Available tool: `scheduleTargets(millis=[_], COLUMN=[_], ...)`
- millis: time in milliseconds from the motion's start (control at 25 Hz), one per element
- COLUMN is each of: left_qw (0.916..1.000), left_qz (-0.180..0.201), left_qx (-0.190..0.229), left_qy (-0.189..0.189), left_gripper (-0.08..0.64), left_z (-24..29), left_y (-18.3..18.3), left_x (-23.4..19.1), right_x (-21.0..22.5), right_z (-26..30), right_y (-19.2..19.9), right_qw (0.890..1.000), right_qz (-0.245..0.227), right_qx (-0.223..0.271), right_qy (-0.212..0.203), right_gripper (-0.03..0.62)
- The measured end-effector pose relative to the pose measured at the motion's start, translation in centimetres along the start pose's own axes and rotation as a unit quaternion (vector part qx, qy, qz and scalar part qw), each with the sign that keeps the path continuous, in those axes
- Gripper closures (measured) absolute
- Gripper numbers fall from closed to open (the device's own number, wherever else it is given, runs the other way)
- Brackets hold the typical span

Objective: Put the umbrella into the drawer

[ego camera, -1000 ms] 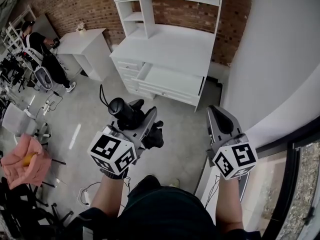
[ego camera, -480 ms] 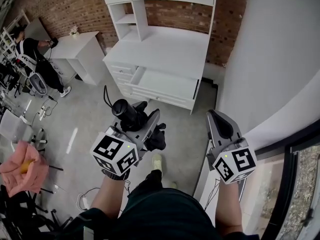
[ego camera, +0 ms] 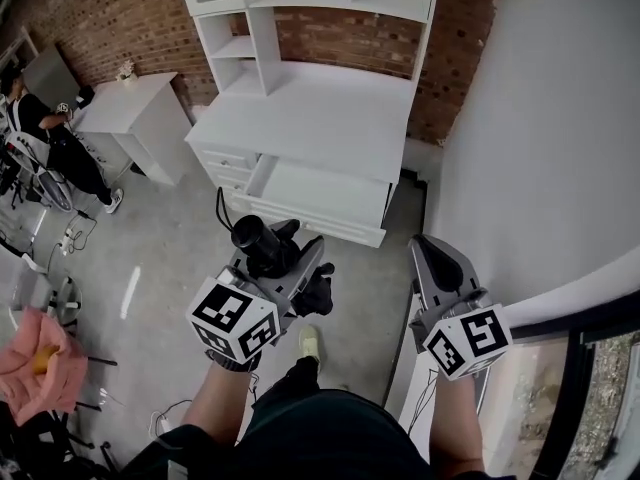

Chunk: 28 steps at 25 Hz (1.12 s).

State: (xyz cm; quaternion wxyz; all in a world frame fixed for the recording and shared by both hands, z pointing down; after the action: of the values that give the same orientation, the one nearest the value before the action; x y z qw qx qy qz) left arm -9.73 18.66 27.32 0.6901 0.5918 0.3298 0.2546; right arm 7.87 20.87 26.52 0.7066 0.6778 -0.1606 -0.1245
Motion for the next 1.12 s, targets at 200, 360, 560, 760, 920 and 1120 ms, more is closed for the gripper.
scheduleTargets(millis=[200,360,560,760,920,1120], left_qw=[0.9998,0.999,0.996,0.9927,0.9905,0.9888], left_qz=[-0.004,-0.001,0.009,0.031,0.032,0.036], left_qx=[-0.01,-0.01,-0.022,-0.035,-0.05,-0.075], left_qy=[0.016,0.043,0.086,0.111,0.124,0.124], left_gripper=[0.38,0.38,0.38,0.38,0.379,0.379], left_z=[3.7,7.1,11.2,14.8,18.0,22.8], left_y=[-0.5,-1.2,-0.8,0.7,1.6,3.0], left_x=[-6.3,-10.6,-14.9,-17.2,-18.3,-20.3], right_x=[0.8,1.7,3.0,4.5,6.8,10.9], right_z=[6.8,11.9,17.2,19.8,22.1,26.7], right_y=[0.2,-0.2,0.0,1.1,1.5,2.1], right_qw=[1.0,1.0,0.999,0.998,0.998,0.998], right_qz=[-0.002,-0.002,-0.001,-0.002,0.006,0.027], right_qx=[-0.01,-0.013,-0.018,-0.02,-0.02,-0.019], right_qy=[0.009,0.022,0.043,0.057,0.062,0.047], right_gripper=[0.588,0.588,0.588,0.588,0.588,0.588])
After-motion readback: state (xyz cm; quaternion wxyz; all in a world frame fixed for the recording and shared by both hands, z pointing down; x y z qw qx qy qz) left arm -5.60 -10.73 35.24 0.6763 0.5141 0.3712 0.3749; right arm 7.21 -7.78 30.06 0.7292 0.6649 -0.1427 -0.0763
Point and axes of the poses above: the fingertips, and each gripper's own axes: z forward along the fingers, x to its right, y out of its underside, the point moved 2 cm from there along -z, backward along the fingers, and after that the axes turned 6 degrees about y, right-handed, at the moved point
